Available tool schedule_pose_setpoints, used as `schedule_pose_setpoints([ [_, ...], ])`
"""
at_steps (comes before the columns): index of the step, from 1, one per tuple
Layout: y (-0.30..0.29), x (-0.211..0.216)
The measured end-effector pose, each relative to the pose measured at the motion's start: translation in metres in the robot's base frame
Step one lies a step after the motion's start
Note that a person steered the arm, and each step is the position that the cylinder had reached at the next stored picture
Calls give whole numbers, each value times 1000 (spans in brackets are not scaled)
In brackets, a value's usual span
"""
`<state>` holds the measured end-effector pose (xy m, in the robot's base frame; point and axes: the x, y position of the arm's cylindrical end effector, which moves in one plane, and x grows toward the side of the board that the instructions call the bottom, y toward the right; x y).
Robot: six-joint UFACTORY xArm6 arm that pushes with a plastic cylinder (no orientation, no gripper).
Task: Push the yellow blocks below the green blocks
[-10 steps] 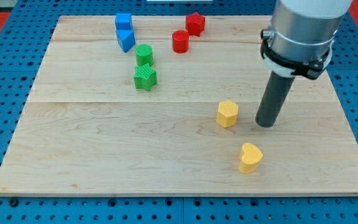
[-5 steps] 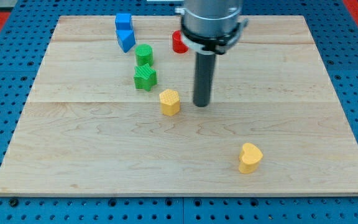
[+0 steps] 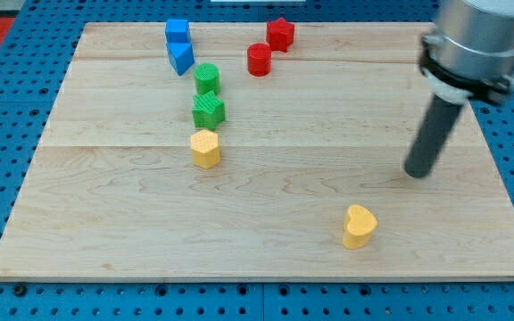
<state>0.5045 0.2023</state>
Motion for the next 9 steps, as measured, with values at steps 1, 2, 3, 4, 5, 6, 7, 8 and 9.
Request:
schedule_pose_setpoints([
  [1,1,60],
  [2,-48,70],
  [3,-116,71],
  [4,-177,47],
  [5,-221,23],
  [6,-221,5],
  [7,-177,0],
  [8,-104,-9],
  [9,-13,-2],
])
